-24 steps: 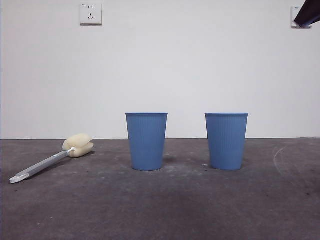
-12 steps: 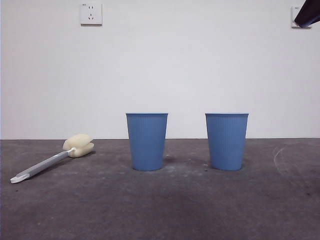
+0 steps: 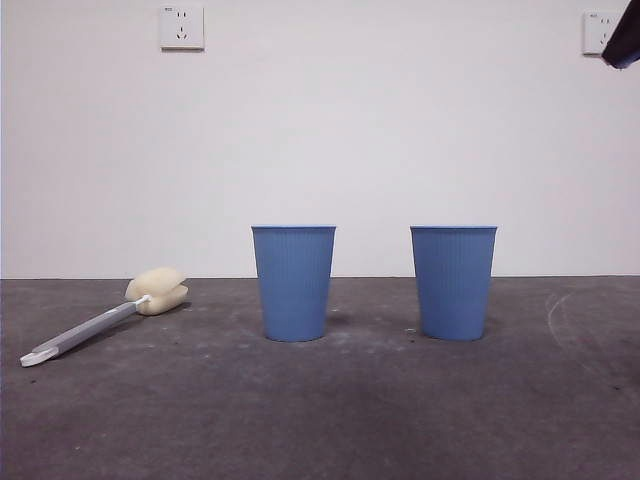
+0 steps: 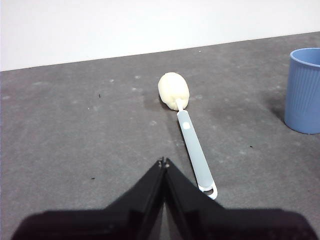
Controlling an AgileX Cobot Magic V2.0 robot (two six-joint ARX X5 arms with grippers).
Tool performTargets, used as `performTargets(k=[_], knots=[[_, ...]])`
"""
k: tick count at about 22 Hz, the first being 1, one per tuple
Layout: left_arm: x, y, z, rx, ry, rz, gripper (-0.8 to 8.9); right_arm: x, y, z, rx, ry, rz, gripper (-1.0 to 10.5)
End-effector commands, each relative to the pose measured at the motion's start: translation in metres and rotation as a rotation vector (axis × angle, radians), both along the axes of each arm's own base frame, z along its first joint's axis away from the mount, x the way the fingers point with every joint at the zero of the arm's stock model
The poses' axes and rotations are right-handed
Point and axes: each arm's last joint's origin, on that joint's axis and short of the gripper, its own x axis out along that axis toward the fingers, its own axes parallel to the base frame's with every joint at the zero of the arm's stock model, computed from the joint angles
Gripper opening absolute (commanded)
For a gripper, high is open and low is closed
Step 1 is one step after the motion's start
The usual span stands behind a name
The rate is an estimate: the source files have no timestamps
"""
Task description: Pick up the cup brush,pick up the cup,insert the brush into the cup,clean the cup,put the cup brush back,put the cup back to the fixed position on the table
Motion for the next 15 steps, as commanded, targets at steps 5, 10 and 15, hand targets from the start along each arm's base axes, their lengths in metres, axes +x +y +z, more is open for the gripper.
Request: performTargets(k=[5,10,15], knots=[[0.0011,0.0004,-0.0027,-0.008,0.015,0.01,-0.04,0.0009,-0.0018,0.0008,-0.041,-0.025,-0.05,0.0],[0.0019,0.0004,-0.004,-0.008,0.032,0.01,-0.04,0.0016,-0.0027,0.0005,-0.064,-0.034,-0.081,0.0],[0.0028,0.0004,-0.0055,-0.007,0.053,0.01,-0.04,0.0019,-0.0038,0.0009,-0.087,-0.053,-0.098,0.0]])
